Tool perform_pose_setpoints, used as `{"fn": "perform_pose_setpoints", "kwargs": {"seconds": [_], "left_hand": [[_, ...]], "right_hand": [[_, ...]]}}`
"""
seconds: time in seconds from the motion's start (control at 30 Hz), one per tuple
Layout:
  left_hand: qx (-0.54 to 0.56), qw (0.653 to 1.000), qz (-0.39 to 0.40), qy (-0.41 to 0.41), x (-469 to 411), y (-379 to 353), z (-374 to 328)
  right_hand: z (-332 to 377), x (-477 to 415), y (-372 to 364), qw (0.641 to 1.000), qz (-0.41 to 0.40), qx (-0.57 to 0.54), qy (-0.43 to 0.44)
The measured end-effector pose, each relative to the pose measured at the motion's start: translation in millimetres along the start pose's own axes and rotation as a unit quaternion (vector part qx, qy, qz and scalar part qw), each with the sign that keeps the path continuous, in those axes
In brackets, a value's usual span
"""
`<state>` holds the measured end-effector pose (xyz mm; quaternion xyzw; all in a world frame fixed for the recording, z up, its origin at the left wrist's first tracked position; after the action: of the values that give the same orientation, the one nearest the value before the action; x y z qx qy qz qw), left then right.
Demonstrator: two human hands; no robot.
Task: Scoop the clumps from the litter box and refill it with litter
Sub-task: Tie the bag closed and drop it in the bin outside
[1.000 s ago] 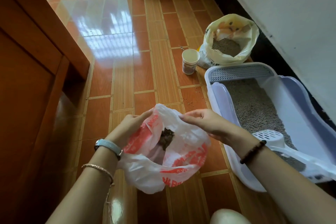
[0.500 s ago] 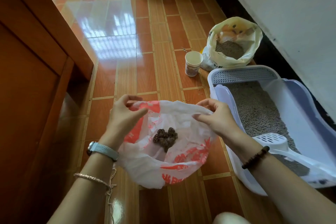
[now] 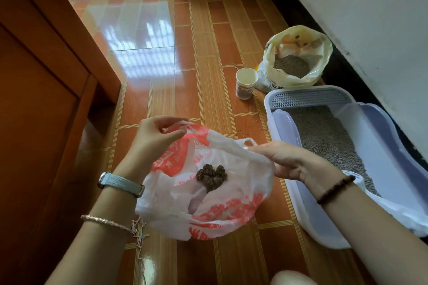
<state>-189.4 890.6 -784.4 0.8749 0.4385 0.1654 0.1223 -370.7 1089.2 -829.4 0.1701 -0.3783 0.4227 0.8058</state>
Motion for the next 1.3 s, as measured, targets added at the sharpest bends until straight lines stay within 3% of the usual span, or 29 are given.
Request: {"fn": "perform_pose_setpoints", "kwargs": {"seconds": [0.1, 0.2, 0.37, 0.5, 0.57, 0.63, 0.7, 0.77, 0.87, 0.97, 1.03, 1.13, 1.2, 1.3], "left_hand": [[-0.048, 0.992, -0.07, -0.089, -4, 7, -5], [-0.104, 0.978, -0.113, -0.141, -9, 13, -7], [-0.159, 0.983, -0.075, -0.056, -8, 18, 14], [-0.265, 0.963, -0.003, 0.04, 2, 32, 44], [-0.281, 0.956, 0.038, 0.078, 7, 37, 52], [-0.246, 0.964, 0.047, 0.092, 12, 37, 55], [-0.248, 0.966, 0.021, 0.069, 12, 38, 53], [-0.253, 0.965, -0.04, 0.048, 10, 44, 49], [-0.194, 0.977, -0.086, 0.011, 9, 52, 32], [-0.081, 0.994, -0.065, -0.032, 15, 54, 4], [-0.028, 0.997, -0.028, -0.062, 17, 53, -10], [0.02, 0.993, 0.036, -0.108, 18, 48, -21], [-0.008, 0.992, 0.054, -0.113, 20, 44, -19], [-0.135, 0.989, 0.039, -0.053, 20, 50, 11]], "right_hand": [[11, 9, 4, 0.99, -0.067, 0.051, 0.109], [32, 29, 8, 0.941, -0.192, 0.128, 0.249], [58, 49, 6, 0.932, -0.179, 0.077, 0.307], [64, 56, -5, 0.91, -0.206, 0.095, 0.348], [63, 50, -7, 0.908, -0.216, 0.122, 0.339], [56, 40, -9, 0.941, -0.186, 0.121, 0.257], [44, 30, -7, 0.976, -0.147, 0.088, 0.132], [34, 27, -8, 0.99, -0.095, 0.089, 0.06], [36, 29, -8, 0.995, -0.045, 0.071, 0.056], [45, 33, -7, 0.994, -0.002, 0.081, 0.071], [50, 38, -7, 0.982, 0.006, 0.152, 0.111], [49, 39, -13, 0.936, -0.013, 0.322, 0.145], [43, 33, -16, 0.912, -0.028, 0.384, 0.141], [37, 23, -15, 0.939, -0.051, 0.308, 0.147]]}}
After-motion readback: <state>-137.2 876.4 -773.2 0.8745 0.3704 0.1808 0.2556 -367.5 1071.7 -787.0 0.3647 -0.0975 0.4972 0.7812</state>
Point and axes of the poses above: each hand's wrist, its own x-axis away from the middle knuckle, its own y-axis out of the back of the hand, z = x × y, the point moved 3 cm from there along -x, towards the middle knuckle, and after that the axes turned 5 degrees about -z, right-handed, at the moved point
